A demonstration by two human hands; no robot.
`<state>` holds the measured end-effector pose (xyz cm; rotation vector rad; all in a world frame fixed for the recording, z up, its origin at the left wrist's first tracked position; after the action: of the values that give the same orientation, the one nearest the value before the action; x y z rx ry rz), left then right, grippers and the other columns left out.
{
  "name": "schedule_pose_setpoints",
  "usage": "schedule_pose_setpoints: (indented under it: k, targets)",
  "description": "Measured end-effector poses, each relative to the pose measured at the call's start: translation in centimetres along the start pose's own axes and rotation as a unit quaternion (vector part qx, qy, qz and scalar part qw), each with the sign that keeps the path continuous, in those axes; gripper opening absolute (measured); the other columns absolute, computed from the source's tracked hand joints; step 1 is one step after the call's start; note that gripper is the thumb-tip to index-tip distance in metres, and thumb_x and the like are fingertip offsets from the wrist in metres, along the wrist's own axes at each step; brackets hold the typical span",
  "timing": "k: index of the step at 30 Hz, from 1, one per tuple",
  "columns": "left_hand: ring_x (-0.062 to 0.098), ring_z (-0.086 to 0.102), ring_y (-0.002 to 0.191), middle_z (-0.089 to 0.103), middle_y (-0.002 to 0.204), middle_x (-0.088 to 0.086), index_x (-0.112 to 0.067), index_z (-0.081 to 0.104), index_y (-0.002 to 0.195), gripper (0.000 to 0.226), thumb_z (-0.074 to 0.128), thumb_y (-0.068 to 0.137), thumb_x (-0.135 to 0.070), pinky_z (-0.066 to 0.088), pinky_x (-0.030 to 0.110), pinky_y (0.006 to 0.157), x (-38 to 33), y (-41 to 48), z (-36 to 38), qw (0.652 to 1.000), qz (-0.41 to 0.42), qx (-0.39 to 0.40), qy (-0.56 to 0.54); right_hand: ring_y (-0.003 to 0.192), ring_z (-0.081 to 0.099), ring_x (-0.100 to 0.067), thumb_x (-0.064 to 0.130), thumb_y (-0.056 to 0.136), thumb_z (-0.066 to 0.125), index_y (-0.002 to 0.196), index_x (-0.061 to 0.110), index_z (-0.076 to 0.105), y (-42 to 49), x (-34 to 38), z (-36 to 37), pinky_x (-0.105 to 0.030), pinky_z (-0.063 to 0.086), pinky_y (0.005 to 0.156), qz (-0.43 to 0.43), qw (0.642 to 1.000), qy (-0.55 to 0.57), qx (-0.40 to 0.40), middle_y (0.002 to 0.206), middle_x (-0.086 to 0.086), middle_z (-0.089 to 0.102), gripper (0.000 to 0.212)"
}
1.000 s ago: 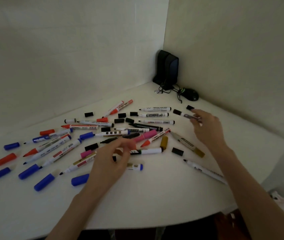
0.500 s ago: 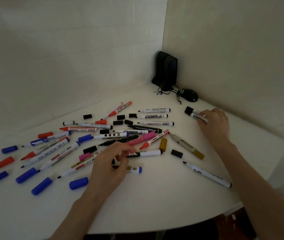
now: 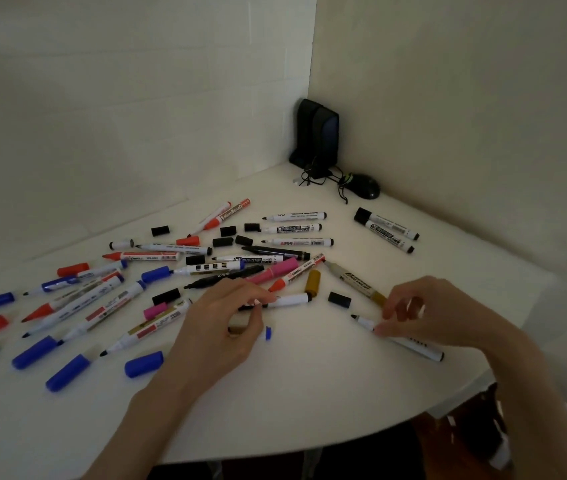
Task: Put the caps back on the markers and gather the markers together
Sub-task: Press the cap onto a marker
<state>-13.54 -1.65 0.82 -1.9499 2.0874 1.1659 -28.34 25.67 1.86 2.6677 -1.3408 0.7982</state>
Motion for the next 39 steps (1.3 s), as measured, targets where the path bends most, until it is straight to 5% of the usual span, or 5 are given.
schedule_pose_setpoints:
  k: [10, 14, 22, 26, 39]
  targets:
    - [0.020, 0.052, 0.116, 0.064, 0.116, -0.004, -0.024, 0.068, 0.117, 0.026, 0.062, 0.093, -0.033, 0.043, 0.037, 0.098, -5.6, 4.6, 8.8, 0.973, 0.156, 0.044, 0.164, 0.073, 0.066, -0.010, 0.055, 0.078, 0.074, 0.080, 0.033, 0.074, -1.9, -0.3, 1.0, -0.016, 0.046, 0.061, -0.078, 0.989, 0.103, -0.069, 0.077, 0.011, 0.070, 0.022]
    - [0.020, 0.053, 0.111, 0.068, 0.107, -0.003, -0.022, 0.072, 0.101, 0.019, 0.069, 0.087, -0.035, 0.044, 0.038, 0.095, -5.9, 5.6, 9.8, 0.968, 0.142, 0.040, 0.202, 0.073, 0.067, -0.011, 0.048, 0.080, 0.073, 0.085, 0.026, 0.075, -2.4, -0.3, 0.6, -0.042, 0.054, 0.064, -0.090, 0.972, 0.172, -0.132, 0.081, 0.005, 0.073, 0.022]
    - [0.002, 0.067, 0.090, 0.071, 0.104, -0.017, -0.023, 0.064, 0.121, 0.029, 0.062, 0.094, -0.013, 0.051, 0.013, 0.077, -3.0, 3.5, 2.1, 0.969, -0.090, 0.025, -0.230, 0.072, 0.069, -0.021, 0.018, 0.091, 0.071, 0.093, 0.015, 0.071, -0.5, 3.0, 1.8, -0.045, 0.053, 0.068, -0.147, 0.934, 0.266, -0.189, 0.081, -0.002, 0.069, 0.003]
    - [0.001, 0.069, 0.093, 0.074, 0.102, -0.013, -0.018, 0.064, 0.122, 0.031, 0.056, 0.096, -0.003, 0.051, 0.010, 0.077, -1.1, 1.4, -1.6, 0.951, -0.125, -0.028, -0.280, 0.081, 0.066, -0.010, 0.015, 0.093, 0.069, 0.100, 0.020, 0.072, 1.2, 6.7, 3.4, -0.020, 0.047, 0.071, -0.167, 0.921, 0.282, -0.212, 0.091, 0.005, 0.070, 0.009]
    - [0.019, 0.071, 0.080, 0.076, 0.097, 0.006, -0.017, 0.069, 0.109, 0.024, 0.063, 0.086, -0.021, 0.055, 0.027, 0.063, 2.8, -1.9, -4.2, 0.854, -0.256, -0.163, -0.423, 0.083, 0.066, -0.013, 0.028, 0.092, 0.067, 0.109, 0.026, 0.072, 2.1, 13.0, 6.9, -0.019, 0.049, 0.068, -0.211, 0.897, 0.312, -0.230, 0.096, 0.013, 0.071, 0.017]
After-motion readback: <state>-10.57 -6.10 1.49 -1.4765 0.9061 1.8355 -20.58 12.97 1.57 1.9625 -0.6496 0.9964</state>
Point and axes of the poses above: each hand's wrist, its own y-axis towards the middle knuckle, its own z-axis out of the palm, x = y × z, the point moved 5 cm from there along y, towards the middle knuckle
